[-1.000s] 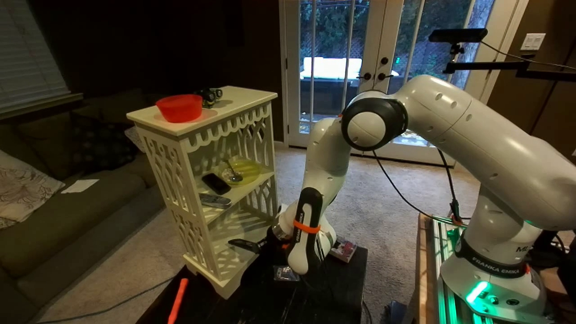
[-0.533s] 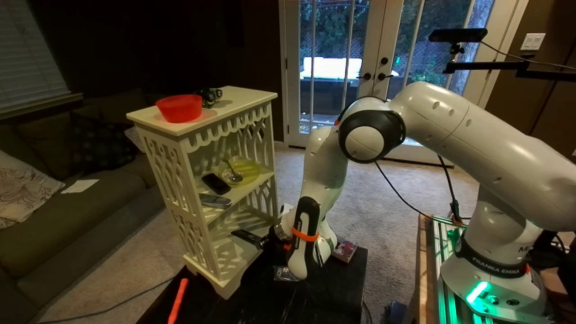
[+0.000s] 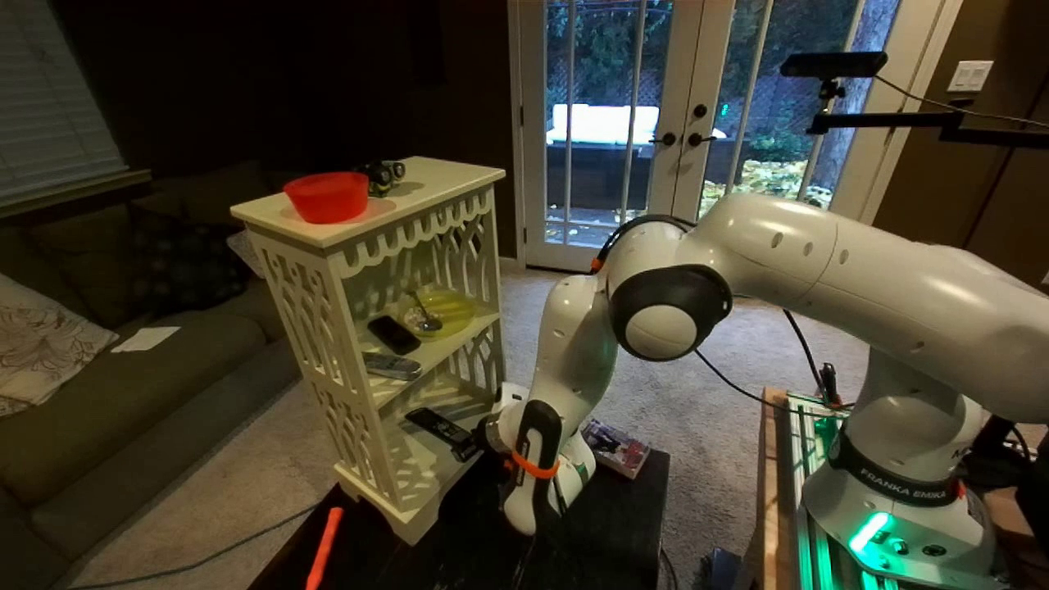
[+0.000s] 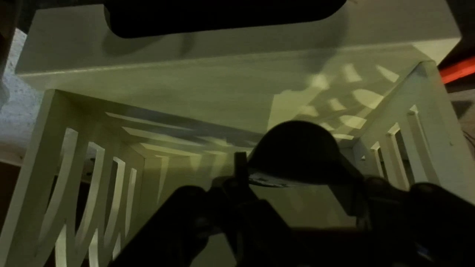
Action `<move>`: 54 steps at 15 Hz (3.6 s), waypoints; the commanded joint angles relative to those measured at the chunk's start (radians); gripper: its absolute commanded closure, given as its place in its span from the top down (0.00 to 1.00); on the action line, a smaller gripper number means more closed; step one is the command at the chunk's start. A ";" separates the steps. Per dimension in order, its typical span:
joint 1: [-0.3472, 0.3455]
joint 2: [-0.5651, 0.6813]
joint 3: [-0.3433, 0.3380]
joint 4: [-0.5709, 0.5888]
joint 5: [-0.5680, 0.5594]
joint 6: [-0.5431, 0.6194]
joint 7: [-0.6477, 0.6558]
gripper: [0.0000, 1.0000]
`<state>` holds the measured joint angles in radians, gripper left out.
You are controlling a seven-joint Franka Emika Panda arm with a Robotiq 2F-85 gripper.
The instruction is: Move one black remote control to the bottom shelf.
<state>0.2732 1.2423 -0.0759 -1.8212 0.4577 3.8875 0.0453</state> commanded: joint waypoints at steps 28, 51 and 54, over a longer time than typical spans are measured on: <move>0.228 0.257 -0.218 0.424 0.364 -0.297 -0.413 0.31; 0.317 0.184 -0.346 0.327 0.400 -0.585 -0.170 1.00; 0.172 0.011 -0.098 0.189 0.268 -0.438 -0.231 1.00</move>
<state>0.5433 1.4422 -0.3715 -1.4642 0.7930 3.3579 -0.1136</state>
